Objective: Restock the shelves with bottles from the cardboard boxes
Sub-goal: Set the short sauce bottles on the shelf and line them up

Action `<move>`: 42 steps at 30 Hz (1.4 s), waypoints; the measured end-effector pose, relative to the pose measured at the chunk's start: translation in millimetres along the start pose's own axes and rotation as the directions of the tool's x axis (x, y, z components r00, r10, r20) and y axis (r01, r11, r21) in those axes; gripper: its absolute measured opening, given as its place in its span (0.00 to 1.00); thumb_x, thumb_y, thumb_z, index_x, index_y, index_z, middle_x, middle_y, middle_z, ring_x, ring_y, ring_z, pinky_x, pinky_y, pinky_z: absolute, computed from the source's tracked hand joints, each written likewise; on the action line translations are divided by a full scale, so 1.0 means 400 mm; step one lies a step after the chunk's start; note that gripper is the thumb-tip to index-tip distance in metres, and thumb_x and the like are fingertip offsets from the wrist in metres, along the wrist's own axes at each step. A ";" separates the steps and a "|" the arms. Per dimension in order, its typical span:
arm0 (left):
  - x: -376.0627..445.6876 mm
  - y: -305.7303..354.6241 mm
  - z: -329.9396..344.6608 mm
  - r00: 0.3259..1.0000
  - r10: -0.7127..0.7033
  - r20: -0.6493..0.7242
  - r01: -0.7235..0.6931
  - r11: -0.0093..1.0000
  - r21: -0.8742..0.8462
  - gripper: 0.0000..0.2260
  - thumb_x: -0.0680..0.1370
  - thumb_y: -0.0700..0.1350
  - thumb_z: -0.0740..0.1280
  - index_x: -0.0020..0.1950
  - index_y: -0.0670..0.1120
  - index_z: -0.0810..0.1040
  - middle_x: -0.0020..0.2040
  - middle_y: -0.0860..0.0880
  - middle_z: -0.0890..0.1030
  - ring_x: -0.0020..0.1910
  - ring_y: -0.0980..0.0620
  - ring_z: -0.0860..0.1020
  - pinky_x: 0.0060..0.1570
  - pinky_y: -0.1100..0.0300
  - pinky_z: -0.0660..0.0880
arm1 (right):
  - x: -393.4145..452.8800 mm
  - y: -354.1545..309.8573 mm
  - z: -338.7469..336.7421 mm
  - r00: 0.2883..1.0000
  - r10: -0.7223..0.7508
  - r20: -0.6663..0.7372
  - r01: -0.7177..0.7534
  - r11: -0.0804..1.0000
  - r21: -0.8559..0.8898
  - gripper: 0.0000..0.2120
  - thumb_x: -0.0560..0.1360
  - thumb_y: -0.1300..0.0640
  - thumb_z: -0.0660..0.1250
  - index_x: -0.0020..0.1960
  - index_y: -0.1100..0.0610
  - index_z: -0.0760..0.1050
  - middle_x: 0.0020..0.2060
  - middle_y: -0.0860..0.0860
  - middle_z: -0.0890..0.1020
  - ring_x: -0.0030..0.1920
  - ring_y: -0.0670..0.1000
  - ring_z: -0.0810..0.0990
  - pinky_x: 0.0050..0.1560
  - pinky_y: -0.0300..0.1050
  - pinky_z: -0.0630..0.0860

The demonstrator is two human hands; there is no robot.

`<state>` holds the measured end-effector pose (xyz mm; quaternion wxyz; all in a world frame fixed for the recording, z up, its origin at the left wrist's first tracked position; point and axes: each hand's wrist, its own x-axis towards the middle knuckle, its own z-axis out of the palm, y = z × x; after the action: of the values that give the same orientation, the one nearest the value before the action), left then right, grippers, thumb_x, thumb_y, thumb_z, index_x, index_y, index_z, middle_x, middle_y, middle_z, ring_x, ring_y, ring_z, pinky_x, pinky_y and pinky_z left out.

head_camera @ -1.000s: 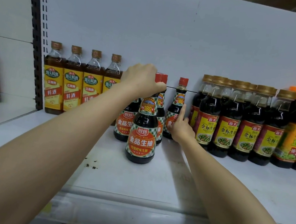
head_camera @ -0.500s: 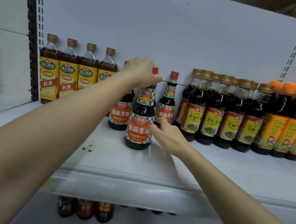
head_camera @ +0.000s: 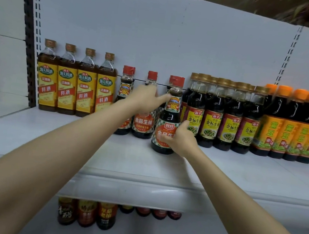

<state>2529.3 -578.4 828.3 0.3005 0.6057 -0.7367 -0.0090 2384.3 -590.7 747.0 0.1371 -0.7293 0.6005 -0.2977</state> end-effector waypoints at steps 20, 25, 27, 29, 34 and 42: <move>-0.056 -0.101 0.137 0.793 -0.200 0.576 -0.052 0.919 0.390 0.36 0.69 0.67 0.68 0.63 0.39 0.76 0.51 0.46 0.80 0.42 0.50 0.75 0.37 0.63 0.71 | 0.123 0.005 0.035 0.994 0.095 -0.057 -0.097 0.995 -0.036 0.35 0.77 0.49 0.67 0.72 0.60 0.50 0.59 0.61 0.76 0.54 0.61 0.78 0.50 0.54 0.78; -0.040 -0.086 0.137 0.786 -0.220 0.577 -0.047 0.910 0.411 0.29 0.69 0.65 0.70 0.49 0.38 0.77 0.35 0.50 0.74 0.33 0.53 0.72 0.30 0.63 0.69 | 0.141 0.000 0.045 0.991 0.115 -0.065 -0.117 0.993 -0.016 0.34 0.77 0.50 0.67 0.72 0.60 0.51 0.59 0.61 0.76 0.54 0.62 0.78 0.51 0.56 0.78; -0.038 -0.085 0.139 0.782 -0.230 0.579 -0.042 0.908 0.417 0.27 0.69 0.65 0.70 0.46 0.40 0.75 0.36 0.50 0.74 0.33 0.53 0.72 0.29 0.64 0.69 | 0.146 -0.001 0.047 0.990 0.124 -0.063 -0.125 0.992 -0.017 0.34 0.77 0.50 0.67 0.72 0.60 0.50 0.59 0.61 0.75 0.55 0.62 0.77 0.52 0.57 0.77; -0.040 -0.084 0.137 0.782 -0.229 0.580 -0.043 0.908 0.416 0.28 0.69 0.65 0.70 0.48 0.40 0.76 0.37 0.49 0.76 0.34 0.52 0.73 0.29 0.64 0.69 | 0.148 0.000 0.049 0.991 0.122 -0.058 -0.123 0.992 -0.026 0.35 0.77 0.50 0.67 0.72 0.60 0.50 0.59 0.61 0.76 0.55 0.63 0.77 0.52 0.57 0.77; -0.040 -0.077 0.134 0.774 -0.253 0.581 -0.018 0.908 0.420 0.32 0.69 0.63 0.71 0.60 0.38 0.75 0.51 0.46 0.79 0.44 0.48 0.74 0.29 0.64 0.69 | 0.130 0.012 0.040 0.992 0.120 -0.026 -0.120 0.993 0.000 0.38 0.77 0.47 0.66 0.74 0.61 0.48 0.63 0.62 0.73 0.60 0.63 0.75 0.57 0.58 0.75; -0.082 -0.100 0.122 0.800 -0.268 0.536 0.059 0.925 0.375 0.36 0.66 0.68 0.70 0.64 0.45 0.75 0.59 0.48 0.78 0.55 0.47 0.77 0.54 0.55 0.76 | 0.019 0.023 0.040 0.998 -0.056 -0.006 0.055 0.992 -0.110 0.37 0.76 0.44 0.66 0.76 0.54 0.50 0.71 0.57 0.61 0.70 0.60 0.62 0.66 0.58 0.66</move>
<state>2545.5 -576.6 759.1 -0.0487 0.6788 -0.7270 -0.0915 2387.2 -602.9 731.3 0.0857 -0.7507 0.5962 -0.2713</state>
